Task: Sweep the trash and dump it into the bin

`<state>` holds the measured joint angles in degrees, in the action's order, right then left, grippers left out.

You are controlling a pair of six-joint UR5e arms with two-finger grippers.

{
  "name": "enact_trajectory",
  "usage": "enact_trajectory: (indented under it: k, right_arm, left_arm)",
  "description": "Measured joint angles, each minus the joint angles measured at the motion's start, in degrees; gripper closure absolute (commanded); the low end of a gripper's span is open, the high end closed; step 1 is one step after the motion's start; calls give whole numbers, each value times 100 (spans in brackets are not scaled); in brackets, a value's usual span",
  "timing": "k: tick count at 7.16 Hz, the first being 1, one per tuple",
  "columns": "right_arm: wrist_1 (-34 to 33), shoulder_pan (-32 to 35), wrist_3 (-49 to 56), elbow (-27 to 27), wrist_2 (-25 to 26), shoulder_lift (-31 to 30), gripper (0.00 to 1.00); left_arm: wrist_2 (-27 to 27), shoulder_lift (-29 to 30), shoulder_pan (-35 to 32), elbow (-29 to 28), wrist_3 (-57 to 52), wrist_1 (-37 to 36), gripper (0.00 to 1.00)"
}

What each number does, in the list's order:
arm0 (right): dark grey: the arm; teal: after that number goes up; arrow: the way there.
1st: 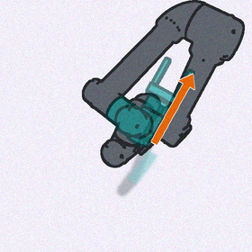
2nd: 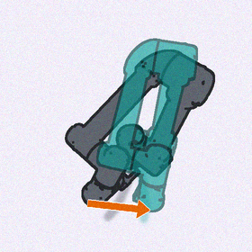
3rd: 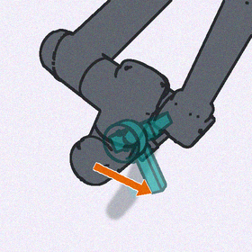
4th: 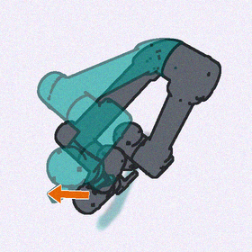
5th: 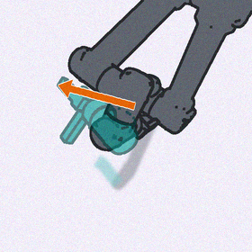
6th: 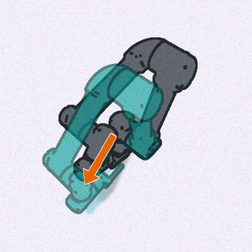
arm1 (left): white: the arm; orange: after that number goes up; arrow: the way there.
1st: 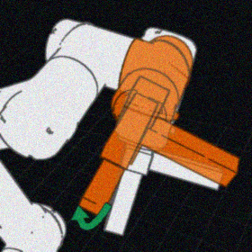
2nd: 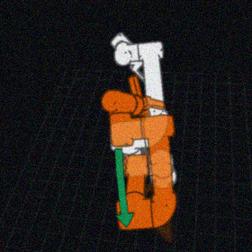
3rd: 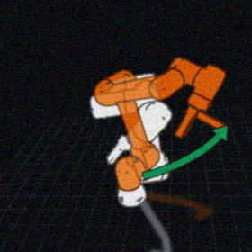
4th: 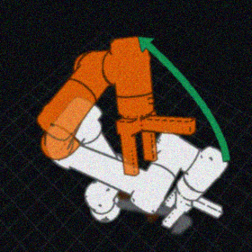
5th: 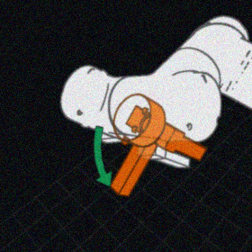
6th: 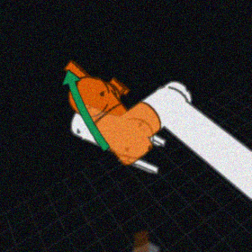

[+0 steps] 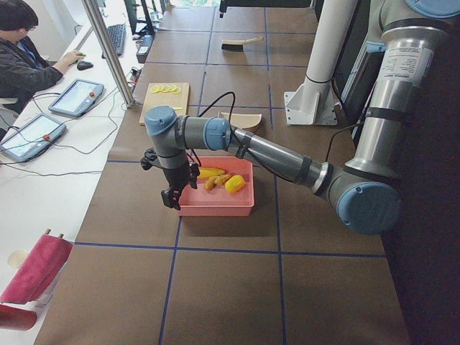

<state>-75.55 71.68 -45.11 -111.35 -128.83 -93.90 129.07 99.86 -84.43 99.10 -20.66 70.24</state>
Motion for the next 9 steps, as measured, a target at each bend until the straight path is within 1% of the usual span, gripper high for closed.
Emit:
enact_trajectory:
  k: [1, 2, 4, 5, 6, 7, 9]
  right_arm:
    - [-1, 45, 73, 13, 2, 5, 0]
    - [-24, 206, 442, 95, -31, -15, 0]
    - [-102, 820, 2082, 560, -183, -199, 0]
    - [-106, 1100, 2833, 880, -350, -307, 0]
    - [-83, 1319, 3402, 1184, -626, -426, 0]
    - [-56, 1481, 3771, 1387, -874, -546, 0]
    - [-32, 1608, 3932, 1476, -1032, -661, 0]
  left_arm:
    - [33, -71, -44, -164, 20, 157, 0]
    - [75, -143, -88, -345, 120, 405, 0]
    - [193, -186, -184, -556, 491, 703, 0]
    - [215, -189, -206, -624, 750, 740, 0]
    - [228, -195, -225, -716, 945, 755, 0]
    - [342, -202, -246, -842, 1045, 768, 0]
    - [915, -210, -302, -1042, 1233, 832, 0]
